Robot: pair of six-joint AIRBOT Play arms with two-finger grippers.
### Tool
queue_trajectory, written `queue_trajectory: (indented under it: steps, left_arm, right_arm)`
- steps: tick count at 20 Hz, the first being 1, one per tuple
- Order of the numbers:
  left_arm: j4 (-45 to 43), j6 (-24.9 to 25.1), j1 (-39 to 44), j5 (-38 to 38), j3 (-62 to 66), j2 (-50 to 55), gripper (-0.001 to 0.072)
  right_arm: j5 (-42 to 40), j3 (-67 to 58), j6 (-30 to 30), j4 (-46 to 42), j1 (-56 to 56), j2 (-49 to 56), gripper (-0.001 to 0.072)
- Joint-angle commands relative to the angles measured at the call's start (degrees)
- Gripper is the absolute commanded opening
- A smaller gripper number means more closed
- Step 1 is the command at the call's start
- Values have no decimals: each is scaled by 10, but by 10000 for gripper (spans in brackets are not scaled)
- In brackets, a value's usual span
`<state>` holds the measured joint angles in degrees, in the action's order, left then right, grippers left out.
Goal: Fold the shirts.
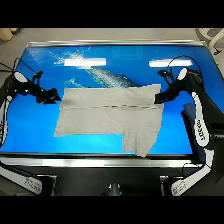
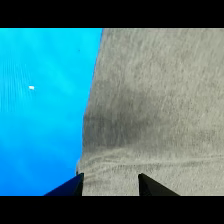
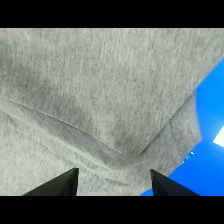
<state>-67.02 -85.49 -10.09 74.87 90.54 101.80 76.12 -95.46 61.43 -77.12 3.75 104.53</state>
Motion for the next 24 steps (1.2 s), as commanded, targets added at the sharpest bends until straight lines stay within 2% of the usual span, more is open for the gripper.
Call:
queue_trajectory:
  steps: [1, 3, 5, 7, 9, 11, 16, 19, 20, 21, 22, 24]
  left_arm:
    - [8, 12, -24, 75, 2, -20, 436]
    - [-1, 18, -47, 119, -15, -45, 435]
    - [-5, 43, -59, 125, -93, -91, 433]
    - [-7, 59, -61, 87, -223, -151, 429]
    - [-7, 74, -62, 41, -343, -198, 429]
    - [-5, 82, -63, 10, -403, -217, 429]
    - [2, 80, -58, -28, -428, -219, 428]
    - [6, 66, -42, -55, -428, -219, 392]
    - [6, 55, -36, -68, -428, -219, 337]
    - [7, 49, -30, -76, -428, -219, 163]
    - [6, 50, -26, -77, -428, -219, 25]
    - [7, 50, -23, -79, -428, -219, 27]
  right_arm:
    - [42, 0, -17, -16, 24, -38, 494]
    - [100, 2, -17, -13, 66, -59, 488]
    - [146, 38, -41, -16, 95, -86, 486]
    - [123, 106, -47, -25, 96, -127, 485]
    - [87, 172, -56, 12, 96, -163, 484]
    - [76, 200, -63, 24, 96, -179, 484]
    - [83, 205, -69, 24, 96, -181, 484]
    - [85, 205, -69, 23, 96, -181, 484]
    - [91, 205, -69, 24, 96, -181, 484]
    - [100, 205, -73, 24, 96, -182, 484]
    - [108, 210, -82, 24, 96, -186, 484]
    - [96, 254, -89, 28, 96, -218, 484]
